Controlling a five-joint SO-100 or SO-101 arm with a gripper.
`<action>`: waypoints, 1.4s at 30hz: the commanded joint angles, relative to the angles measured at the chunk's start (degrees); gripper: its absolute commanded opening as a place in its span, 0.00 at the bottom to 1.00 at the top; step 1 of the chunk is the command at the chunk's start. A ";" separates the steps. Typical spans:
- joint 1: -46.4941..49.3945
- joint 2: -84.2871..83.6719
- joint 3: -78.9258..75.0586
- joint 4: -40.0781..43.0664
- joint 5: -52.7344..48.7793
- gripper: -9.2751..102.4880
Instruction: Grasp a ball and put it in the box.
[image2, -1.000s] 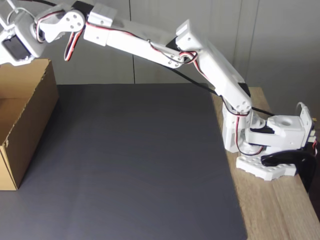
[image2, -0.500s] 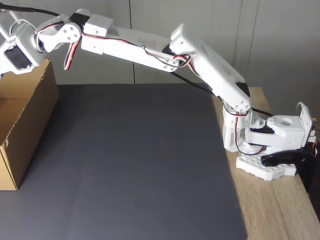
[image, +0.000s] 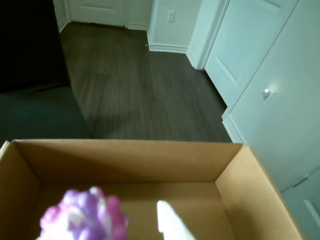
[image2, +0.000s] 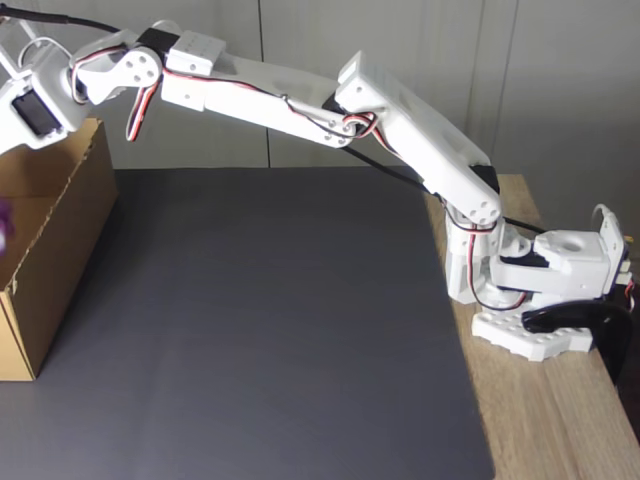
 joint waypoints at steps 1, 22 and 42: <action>-0.44 1.76 -2.99 0.97 0.44 0.45; -0.26 14.85 -2.99 29.62 0.62 0.08; -1.76 27.25 -2.20 44.30 1.41 0.08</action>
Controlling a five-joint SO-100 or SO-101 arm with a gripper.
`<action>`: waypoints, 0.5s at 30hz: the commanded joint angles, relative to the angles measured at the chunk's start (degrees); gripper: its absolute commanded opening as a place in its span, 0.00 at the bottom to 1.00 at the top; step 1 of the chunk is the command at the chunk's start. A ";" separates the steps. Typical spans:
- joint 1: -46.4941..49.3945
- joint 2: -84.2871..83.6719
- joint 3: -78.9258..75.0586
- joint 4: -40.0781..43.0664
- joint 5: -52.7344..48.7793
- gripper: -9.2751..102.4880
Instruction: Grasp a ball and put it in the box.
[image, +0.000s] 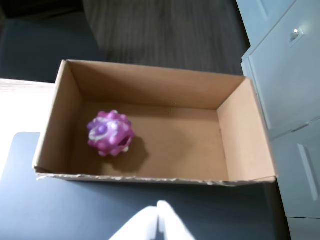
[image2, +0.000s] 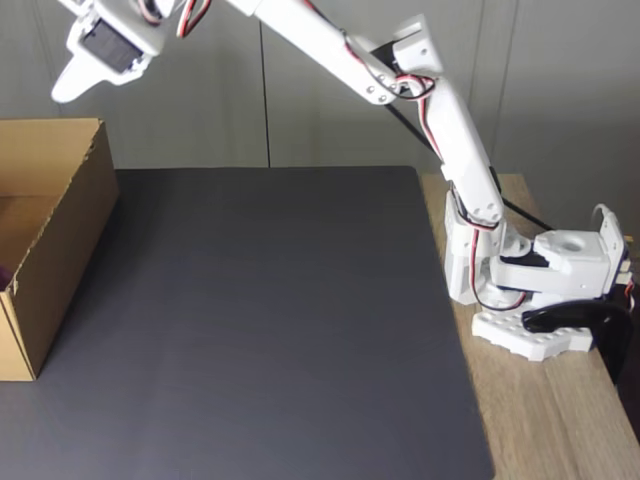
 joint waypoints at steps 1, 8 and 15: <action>1.05 4.92 -2.02 1.14 0.70 0.08; 2.02 14.24 8.70 1.23 1.58 0.08; 1.41 24.96 25.66 -4.48 1.85 0.08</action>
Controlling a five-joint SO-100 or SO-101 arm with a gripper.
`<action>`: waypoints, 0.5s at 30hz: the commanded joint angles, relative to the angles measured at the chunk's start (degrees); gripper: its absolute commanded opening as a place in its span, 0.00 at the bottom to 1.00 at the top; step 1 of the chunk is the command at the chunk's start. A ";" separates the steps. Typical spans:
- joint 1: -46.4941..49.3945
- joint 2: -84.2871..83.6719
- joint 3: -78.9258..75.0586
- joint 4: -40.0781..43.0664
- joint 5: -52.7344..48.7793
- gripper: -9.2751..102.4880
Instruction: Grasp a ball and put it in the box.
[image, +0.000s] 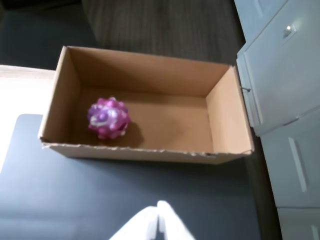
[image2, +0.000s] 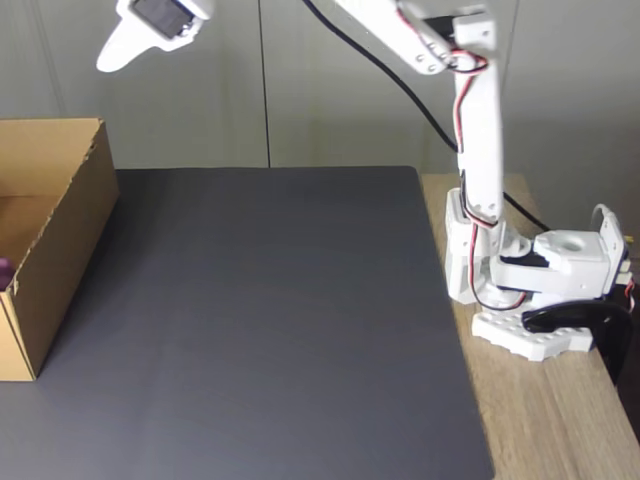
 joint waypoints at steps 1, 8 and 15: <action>-0.18 7.91 7.73 -5.36 -0.18 0.08; -0.70 18.37 24.61 -10.46 -0.09 0.08; -0.09 26.28 37.44 -14.85 -0.88 0.08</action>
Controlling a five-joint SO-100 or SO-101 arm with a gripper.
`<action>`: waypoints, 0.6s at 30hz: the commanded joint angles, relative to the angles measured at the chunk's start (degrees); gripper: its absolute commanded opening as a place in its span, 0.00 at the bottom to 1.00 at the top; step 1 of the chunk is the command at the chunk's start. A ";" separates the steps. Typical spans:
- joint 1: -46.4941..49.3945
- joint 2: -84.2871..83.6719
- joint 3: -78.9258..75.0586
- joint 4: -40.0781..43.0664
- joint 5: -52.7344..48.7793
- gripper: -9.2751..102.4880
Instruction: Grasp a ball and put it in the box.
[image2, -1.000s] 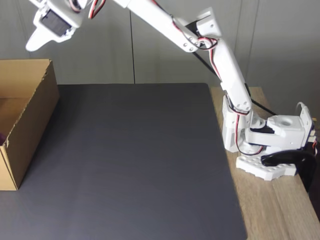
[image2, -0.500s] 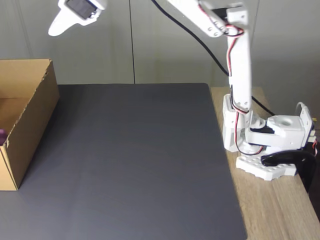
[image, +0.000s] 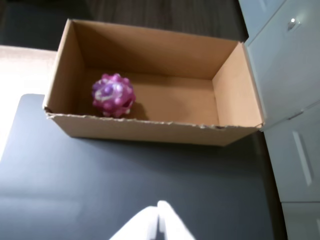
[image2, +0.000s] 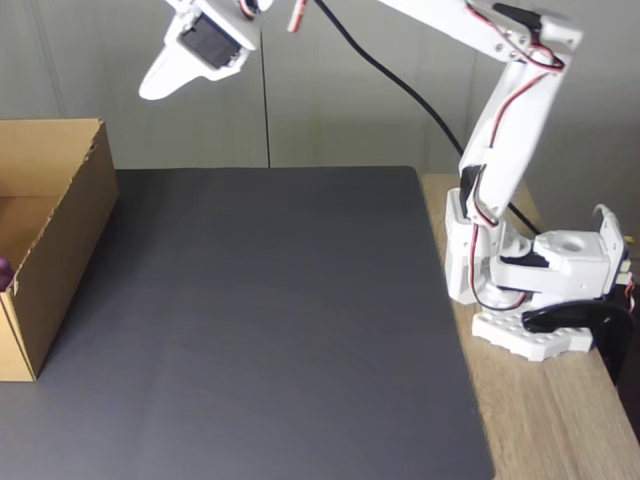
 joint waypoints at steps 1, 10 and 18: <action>0.70 5.36 4.13 -2.46 -0.35 0.08; 2.81 17.05 21.62 -8.70 -2.99 0.08; 2.55 27.07 39.20 -14.24 -4.92 0.08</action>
